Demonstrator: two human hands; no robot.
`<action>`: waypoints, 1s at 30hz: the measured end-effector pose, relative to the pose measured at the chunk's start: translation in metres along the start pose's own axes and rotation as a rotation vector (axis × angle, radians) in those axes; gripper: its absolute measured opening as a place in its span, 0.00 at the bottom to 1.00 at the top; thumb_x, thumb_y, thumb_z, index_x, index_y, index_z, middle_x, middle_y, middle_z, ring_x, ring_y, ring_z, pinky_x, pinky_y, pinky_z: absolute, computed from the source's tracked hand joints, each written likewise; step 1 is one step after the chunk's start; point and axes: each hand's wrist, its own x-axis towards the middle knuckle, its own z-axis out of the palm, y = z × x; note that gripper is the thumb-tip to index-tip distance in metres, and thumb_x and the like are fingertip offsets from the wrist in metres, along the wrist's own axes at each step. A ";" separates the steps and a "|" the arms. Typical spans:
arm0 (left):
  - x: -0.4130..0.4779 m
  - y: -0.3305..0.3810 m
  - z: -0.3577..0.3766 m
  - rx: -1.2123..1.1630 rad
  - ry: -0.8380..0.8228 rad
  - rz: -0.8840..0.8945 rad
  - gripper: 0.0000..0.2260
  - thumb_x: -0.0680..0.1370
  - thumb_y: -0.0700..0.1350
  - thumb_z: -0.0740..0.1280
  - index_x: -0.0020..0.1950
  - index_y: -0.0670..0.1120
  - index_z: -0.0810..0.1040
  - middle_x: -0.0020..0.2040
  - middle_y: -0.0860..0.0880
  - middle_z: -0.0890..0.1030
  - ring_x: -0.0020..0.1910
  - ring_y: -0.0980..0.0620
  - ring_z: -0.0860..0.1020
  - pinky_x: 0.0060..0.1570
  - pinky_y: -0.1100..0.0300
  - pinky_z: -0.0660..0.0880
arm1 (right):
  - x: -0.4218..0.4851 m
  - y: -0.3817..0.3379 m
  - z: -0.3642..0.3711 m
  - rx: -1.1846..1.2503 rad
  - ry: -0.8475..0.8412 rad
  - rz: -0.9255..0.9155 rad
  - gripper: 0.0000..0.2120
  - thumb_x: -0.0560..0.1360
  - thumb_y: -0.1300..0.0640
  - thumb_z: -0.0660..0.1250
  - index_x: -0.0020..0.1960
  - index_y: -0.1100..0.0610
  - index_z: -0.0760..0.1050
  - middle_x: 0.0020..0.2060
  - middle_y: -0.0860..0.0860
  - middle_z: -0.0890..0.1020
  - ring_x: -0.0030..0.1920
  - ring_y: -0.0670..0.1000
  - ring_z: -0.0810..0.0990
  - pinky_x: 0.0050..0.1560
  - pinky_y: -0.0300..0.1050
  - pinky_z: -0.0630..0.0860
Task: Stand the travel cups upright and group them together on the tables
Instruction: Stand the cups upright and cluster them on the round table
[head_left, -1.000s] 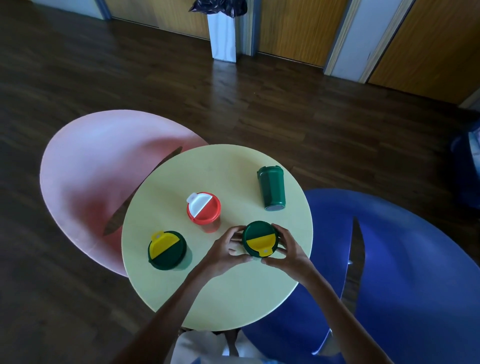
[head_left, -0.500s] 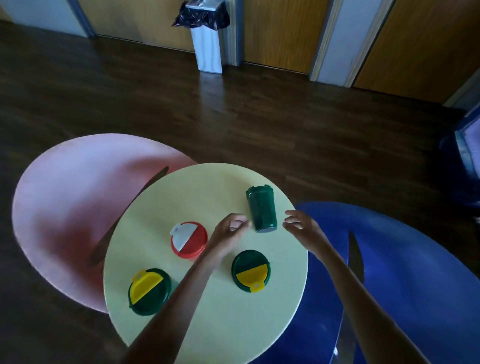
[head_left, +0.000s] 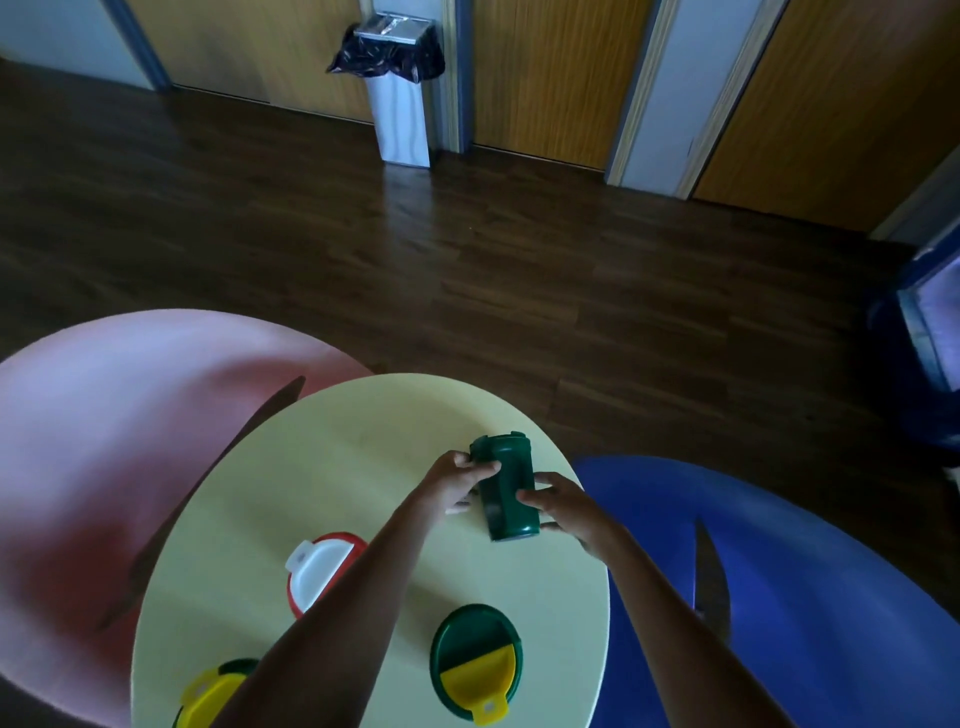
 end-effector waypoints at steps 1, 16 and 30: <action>0.001 0.000 0.000 -0.021 -0.019 0.005 0.20 0.73 0.52 0.73 0.58 0.46 0.71 0.61 0.43 0.77 0.59 0.42 0.77 0.55 0.52 0.75 | 0.001 0.000 0.001 0.039 0.001 -0.007 0.26 0.72 0.51 0.71 0.67 0.55 0.67 0.59 0.54 0.79 0.54 0.49 0.79 0.44 0.40 0.75; -0.041 0.022 -0.002 0.038 -0.056 0.398 0.26 0.68 0.50 0.77 0.63 0.51 0.72 0.60 0.51 0.78 0.56 0.54 0.79 0.57 0.57 0.76 | -0.055 -0.023 -0.013 0.145 0.101 -0.425 0.28 0.66 0.42 0.72 0.65 0.44 0.71 0.60 0.49 0.79 0.60 0.50 0.78 0.59 0.57 0.77; -0.090 -0.034 -0.005 0.289 0.035 0.526 0.34 0.67 0.46 0.78 0.68 0.51 0.65 0.62 0.51 0.75 0.55 0.55 0.78 0.49 0.66 0.76 | -0.083 0.010 0.013 0.041 0.114 -0.411 0.30 0.63 0.63 0.78 0.62 0.51 0.74 0.57 0.48 0.81 0.59 0.48 0.79 0.57 0.52 0.79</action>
